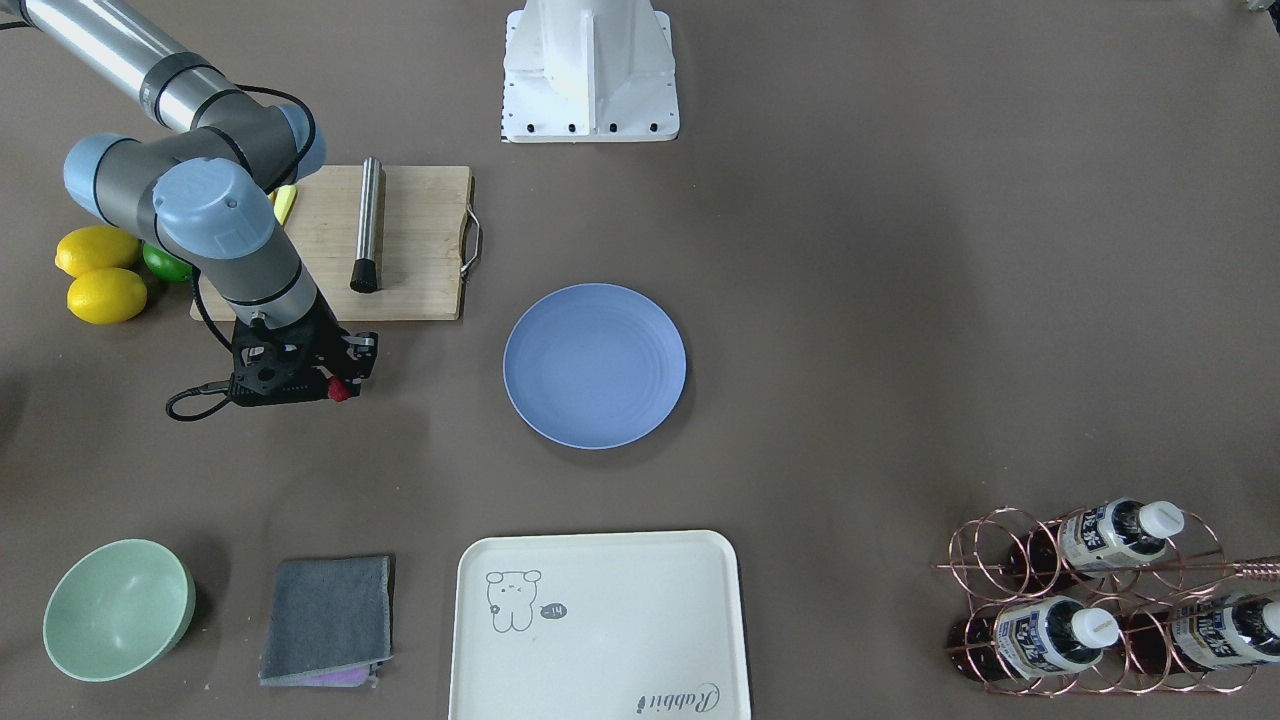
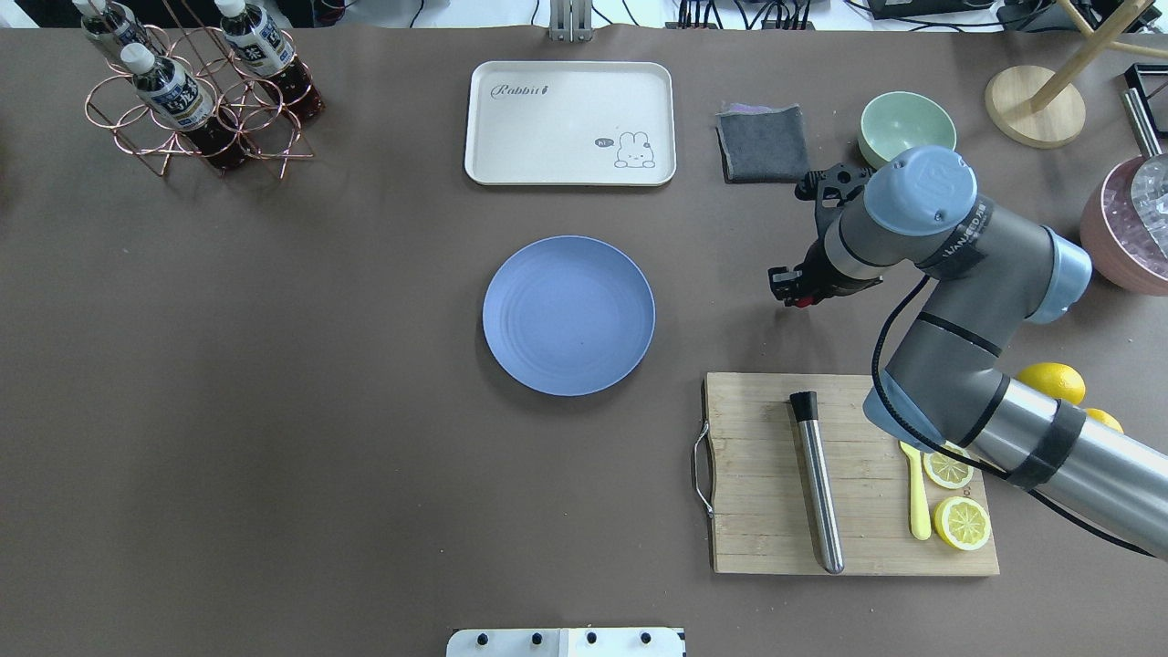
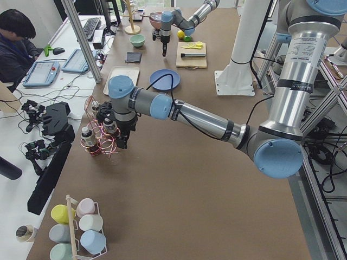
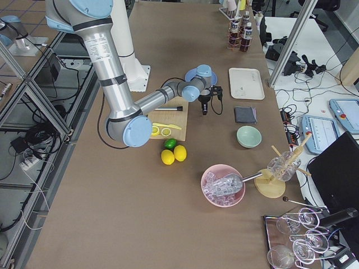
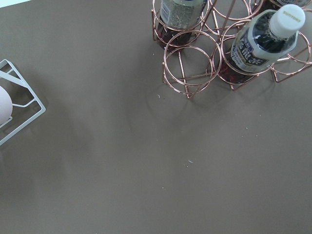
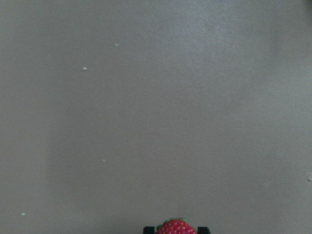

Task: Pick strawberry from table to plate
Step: 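Carry the strawberry with the right gripper over the blue plate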

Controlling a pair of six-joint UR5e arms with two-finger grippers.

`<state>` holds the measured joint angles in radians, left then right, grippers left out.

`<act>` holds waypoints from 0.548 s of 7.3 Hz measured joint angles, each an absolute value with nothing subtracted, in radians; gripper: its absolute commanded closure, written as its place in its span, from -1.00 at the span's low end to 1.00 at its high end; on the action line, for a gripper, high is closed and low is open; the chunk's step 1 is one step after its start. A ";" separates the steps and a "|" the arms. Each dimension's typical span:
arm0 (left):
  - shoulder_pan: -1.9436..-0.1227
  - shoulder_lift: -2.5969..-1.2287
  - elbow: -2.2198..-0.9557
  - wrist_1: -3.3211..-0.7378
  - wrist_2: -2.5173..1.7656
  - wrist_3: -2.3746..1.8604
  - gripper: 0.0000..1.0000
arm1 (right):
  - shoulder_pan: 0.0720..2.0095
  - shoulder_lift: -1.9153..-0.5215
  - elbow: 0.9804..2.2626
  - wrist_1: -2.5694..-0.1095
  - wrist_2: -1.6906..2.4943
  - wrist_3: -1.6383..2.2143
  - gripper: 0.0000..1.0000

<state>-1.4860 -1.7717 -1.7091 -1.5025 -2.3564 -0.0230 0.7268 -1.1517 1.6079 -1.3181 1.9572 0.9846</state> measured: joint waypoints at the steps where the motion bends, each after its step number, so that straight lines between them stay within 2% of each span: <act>1: -1.486 -1.769 -1.679 -1.529 -2.357 -0.023 -0.95 | 0.724 -1.097 1.607 -1.359 1.958 1.006 1.00; 4: -1.485 -1.752 -1.588 -1.551 -2.366 -0.023 -0.96 | 0.706 -0.979 1.604 -1.427 1.958 1.049 1.00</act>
